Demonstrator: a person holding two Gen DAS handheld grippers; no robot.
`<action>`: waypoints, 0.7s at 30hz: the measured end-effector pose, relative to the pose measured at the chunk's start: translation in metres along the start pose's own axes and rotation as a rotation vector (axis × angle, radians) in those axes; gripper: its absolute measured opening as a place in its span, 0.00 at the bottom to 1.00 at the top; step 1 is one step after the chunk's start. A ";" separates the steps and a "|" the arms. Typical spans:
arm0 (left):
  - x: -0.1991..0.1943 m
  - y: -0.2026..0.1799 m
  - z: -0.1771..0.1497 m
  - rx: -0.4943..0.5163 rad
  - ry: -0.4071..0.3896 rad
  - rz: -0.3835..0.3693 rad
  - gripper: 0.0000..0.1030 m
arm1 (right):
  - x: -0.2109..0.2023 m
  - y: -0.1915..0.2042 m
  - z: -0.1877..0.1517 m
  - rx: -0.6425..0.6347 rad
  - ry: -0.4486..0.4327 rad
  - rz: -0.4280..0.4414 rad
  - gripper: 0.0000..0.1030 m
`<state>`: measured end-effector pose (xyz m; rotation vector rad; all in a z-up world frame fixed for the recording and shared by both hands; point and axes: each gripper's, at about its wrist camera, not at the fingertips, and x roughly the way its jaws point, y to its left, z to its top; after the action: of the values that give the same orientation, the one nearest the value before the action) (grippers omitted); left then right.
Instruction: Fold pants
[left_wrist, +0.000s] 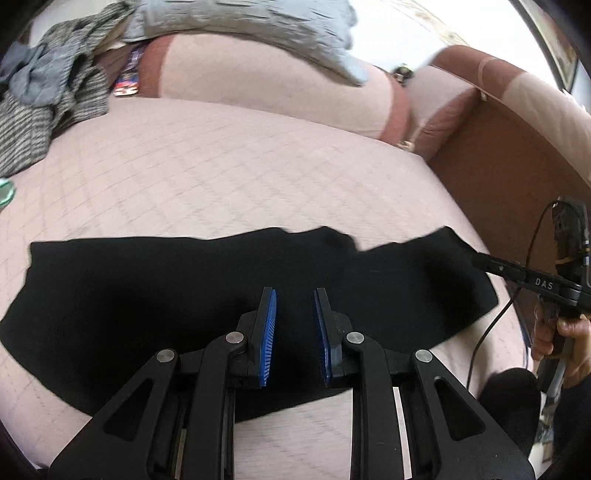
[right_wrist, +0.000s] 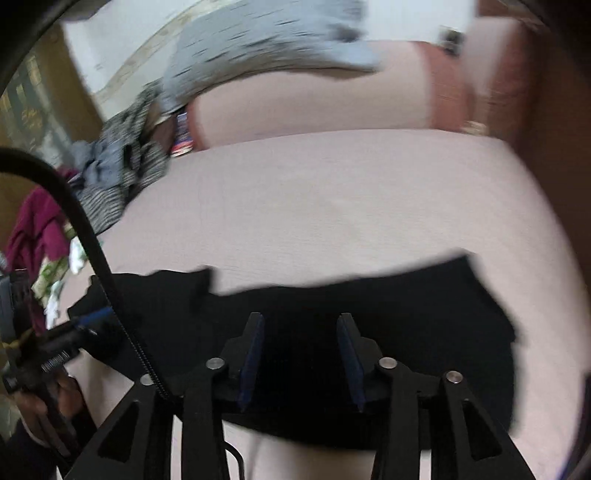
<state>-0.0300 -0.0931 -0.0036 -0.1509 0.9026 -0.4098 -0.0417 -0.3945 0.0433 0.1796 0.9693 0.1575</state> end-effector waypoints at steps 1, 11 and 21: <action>0.002 -0.007 0.000 0.012 0.011 -0.011 0.19 | -0.008 -0.019 -0.004 0.030 0.012 -0.034 0.41; 0.051 -0.082 0.006 0.093 0.098 -0.104 0.19 | -0.009 -0.118 -0.028 0.274 0.072 0.003 0.41; 0.050 -0.084 0.004 0.088 0.109 -0.082 0.19 | -0.002 -0.115 -0.016 0.313 -0.019 0.068 0.04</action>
<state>-0.0236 -0.1902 -0.0125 -0.0854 0.9861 -0.5377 -0.0499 -0.5056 0.0104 0.5012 0.9656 0.0657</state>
